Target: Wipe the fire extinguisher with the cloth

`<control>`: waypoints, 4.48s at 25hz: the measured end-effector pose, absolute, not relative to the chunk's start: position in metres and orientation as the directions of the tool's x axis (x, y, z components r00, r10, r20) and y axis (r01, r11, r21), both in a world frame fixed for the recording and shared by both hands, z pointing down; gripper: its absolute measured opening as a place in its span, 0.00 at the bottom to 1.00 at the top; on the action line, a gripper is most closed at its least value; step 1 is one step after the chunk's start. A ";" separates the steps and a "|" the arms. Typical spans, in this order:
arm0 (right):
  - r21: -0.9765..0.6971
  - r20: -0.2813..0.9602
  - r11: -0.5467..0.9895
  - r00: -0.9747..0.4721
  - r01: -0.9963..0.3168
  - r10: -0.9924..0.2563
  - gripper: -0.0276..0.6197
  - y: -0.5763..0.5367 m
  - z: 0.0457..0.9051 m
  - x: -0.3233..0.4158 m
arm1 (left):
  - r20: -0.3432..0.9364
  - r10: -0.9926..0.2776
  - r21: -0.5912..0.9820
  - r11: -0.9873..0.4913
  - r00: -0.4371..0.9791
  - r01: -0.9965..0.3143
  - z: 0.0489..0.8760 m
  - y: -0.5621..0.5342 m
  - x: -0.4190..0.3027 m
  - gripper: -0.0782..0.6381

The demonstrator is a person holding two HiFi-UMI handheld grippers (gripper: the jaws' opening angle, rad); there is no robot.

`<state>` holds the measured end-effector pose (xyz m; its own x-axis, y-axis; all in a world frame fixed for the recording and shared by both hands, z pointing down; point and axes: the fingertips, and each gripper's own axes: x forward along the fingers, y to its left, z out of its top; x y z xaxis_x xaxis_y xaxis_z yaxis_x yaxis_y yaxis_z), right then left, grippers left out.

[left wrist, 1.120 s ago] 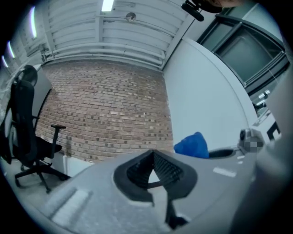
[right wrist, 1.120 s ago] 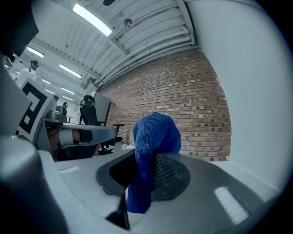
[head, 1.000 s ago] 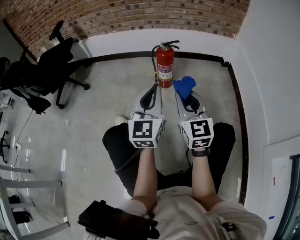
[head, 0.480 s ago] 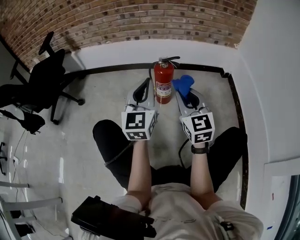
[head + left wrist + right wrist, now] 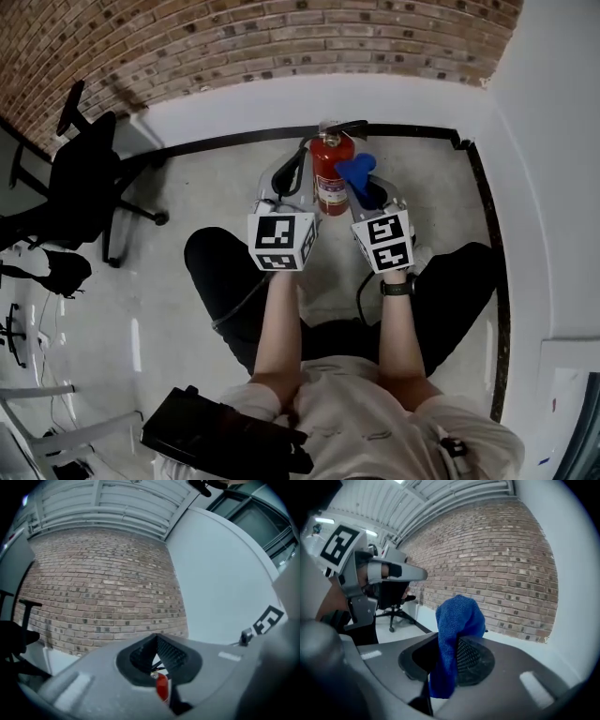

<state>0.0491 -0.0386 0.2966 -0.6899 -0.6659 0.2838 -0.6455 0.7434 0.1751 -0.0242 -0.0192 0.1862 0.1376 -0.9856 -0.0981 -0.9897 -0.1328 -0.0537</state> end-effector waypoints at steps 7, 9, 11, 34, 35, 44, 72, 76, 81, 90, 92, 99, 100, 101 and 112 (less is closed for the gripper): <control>0.400 0.471 0.662 -0.477 -0.633 -0.742 0.17 -0.090 0.360 -0.013 | -0.059 -0.994 0.031 -0.091 0.090 -0.995 0.220 -0.049 -0.095 0.11; 0.423 0.503 0.650 -0.433 -0.632 -0.748 0.17 -0.107 0.371 -0.033 | -0.066 -0.994 0.062 -0.087 0.083 -0.994 0.226 -0.056 -0.112 0.11; 0.458 0.540 0.642 -0.382 -0.614 -0.750 0.17 -0.123 0.385 -0.051 | -0.067 -0.995 0.095 -0.079 0.073 -0.992 0.234 -0.061 -0.129 0.11; 0.646 0.732 0.731 -0.091 -0.221 -0.675 0.16 -0.121 0.668 -0.106 | 0.053 -0.996 0.077 -0.065 0.069 -0.995 0.307 -0.083 -0.227 0.11; 0.632 0.739 0.735 -0.094 -0.246 -0.667 0.16 -0.120 0.685 -0.105 | 0.064 -0.996 0.075 -0.065 0.070 -0.995 0.311 -0.083 -0.228 0.11; 0.399 0.864 0.766 -0.072 -0.504 -0.498 0.16 -0.121 0.773 -0.090 | 0.110 -0.992 0.055 -0.049 0.054 -0.997 0.328 -0.091 -0.229 0.11; 0.160 0.550 0.735 -0.559 -0.659 -0.621 0.17 -0.140 0.411 -0.046 | 0.013 -0.988 0.034 -0.150 0.151 -0.988 0.277 -0.091 -0.185 0.11; 0.154 0.527 0.759 -0.597 -0.633 -0.605 0.16 -0.124 0.428 -0.068 | 0.027 -0.986 0.038 -0.165 0.166 -0.986 0.284 -0.087 -0.183 0.11; 0.174 0.680 0.778 -0.498 -0.604 -0.538 0.16 -0.114 0.541 -0.070 | 0.063 -0.983 0.044 -0.168 0.171 -0.985 0.304 -0.084 -0.179 0.11; 0.310 0.752 0.845 -0.431 -0.436 -0.498 0.16 -0.111 0.721 -0.083 | 0.134 -0.980 0.075 -0.136 0.145 -0.988 0.350 -0.092 -0.186 0.11; 0.272 0.792 0.861 -0.408 -0.429 -0.454 0.16 -0.111 0.749 -0.082 | 0.134 -0.981 0.084 -0.131 0.141 -0.988 0.355 -0.099 -0.187 0.11; 0.071 0.872 0.805 -0.355 -0.589 -0.337 0.15 -0.110 0.814 -0.052 | 0.158 -0.974 0.110 -0.148 0.164 -0.983 0.370 -0.109 -0.175 0.11; 0.066 0.867 0.800 -0.363 -0.597 -0.342 0.15 -0.111 0.809 -0.053 | 0.155 -0.974 0.109 -0.149 0.165 -0.983 0.367 -0.108 -0.176 0.11; 0.051 0.857 0.796 -0.383 -0.603 -0.345 0.15 -0.110 0.800 -0.056 | 0.149 -0.975 0.107 -0.147 0.162 -0.983 0.364 -0.106 -0.178 0.11; -0.104 0.465 0.805 -0.744 -0.584 -0.480 0.16 -0.080 0.510 -0.043 | 0.073 -0.982 0.110 -0.163 0.171 -0.981 0.326 -0.098 -0.165 0.11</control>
<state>-0.0426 -0.0797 0.5099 -0.7441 -0.4799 0.4648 -0.5841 0.8050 -0.1039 -0.1648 -0.0982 0.3257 0.1714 -0.9825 0.0730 -0.9805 -0.1629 0.1099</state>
